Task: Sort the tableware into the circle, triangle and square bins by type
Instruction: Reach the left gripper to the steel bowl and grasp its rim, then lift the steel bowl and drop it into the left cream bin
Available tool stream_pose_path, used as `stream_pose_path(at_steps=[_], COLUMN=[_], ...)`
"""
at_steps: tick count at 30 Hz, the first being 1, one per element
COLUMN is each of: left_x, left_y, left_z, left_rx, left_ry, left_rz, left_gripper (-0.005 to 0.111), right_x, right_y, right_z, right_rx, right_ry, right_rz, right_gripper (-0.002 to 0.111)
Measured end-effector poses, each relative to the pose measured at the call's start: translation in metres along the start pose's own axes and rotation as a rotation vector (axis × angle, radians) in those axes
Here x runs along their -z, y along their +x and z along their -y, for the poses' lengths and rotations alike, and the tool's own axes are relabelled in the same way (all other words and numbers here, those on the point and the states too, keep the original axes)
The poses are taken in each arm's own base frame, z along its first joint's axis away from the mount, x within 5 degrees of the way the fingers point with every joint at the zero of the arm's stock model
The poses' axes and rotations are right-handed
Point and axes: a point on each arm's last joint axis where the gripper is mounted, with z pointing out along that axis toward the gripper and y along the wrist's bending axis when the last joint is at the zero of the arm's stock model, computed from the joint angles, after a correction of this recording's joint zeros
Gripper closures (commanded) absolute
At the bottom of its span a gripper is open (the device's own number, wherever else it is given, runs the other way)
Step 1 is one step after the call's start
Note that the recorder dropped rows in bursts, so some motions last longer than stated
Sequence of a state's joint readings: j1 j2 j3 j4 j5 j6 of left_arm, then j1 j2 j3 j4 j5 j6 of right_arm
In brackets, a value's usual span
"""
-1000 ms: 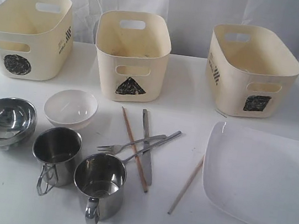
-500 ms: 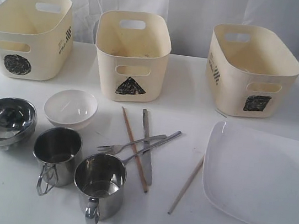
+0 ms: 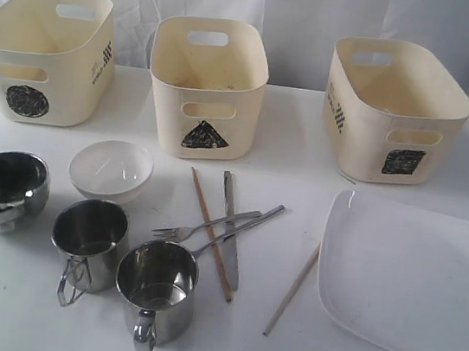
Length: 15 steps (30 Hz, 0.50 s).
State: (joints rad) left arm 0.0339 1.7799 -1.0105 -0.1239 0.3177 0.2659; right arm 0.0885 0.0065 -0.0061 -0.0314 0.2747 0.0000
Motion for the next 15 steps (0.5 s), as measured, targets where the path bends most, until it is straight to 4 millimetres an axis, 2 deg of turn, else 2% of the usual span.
stream_pose_path(at_steps=[1, 4, 7, 10, 12, 15], left_x=[0.004, 0.015, 0.038, 0.084, 0.122, 0.166], left_y=[-0.001, -0.002, -0.004, -0.013, -0.025, -0.047], left_z=[0.000, 0.002, 0.005, 0.008, 0.009, 0.007], left_rx=[0.001, 0.006, 0.012, 0.008, -0.002, -0.016], left_ry=[0.002, 0.005, 0.006, -0.009, -0.035, -0.076], left_rz=[0.005, 0.020, 0.055, 0.173, 0.302, 0.470], left_gripper=[0.106, 0.106, 0.106, 0.106, 0.106, 0.106], right_x=[0.000, 0.000, 0.000, 0.000, 0.000, 0.000], right_y=[0.000, 0.000, 0.000, 0.000, 0.000, 0.000], right_z=[0.000, 0.000, 0.000, 0.000, 0.000, 0.000], right_rx=[0.000, 0.000, 0.000, 0.000, 0.000, 0.000], right_ry=[0.000, 0.000, 0.000, 0.000, 0.000, 0.000], right_rz=[0.000, 0.000, 0.000, 0.000, 0.000, 0.000], right_gripper=[0.108, 0.108, 0.108, 0.108, 0.108, 0.108])
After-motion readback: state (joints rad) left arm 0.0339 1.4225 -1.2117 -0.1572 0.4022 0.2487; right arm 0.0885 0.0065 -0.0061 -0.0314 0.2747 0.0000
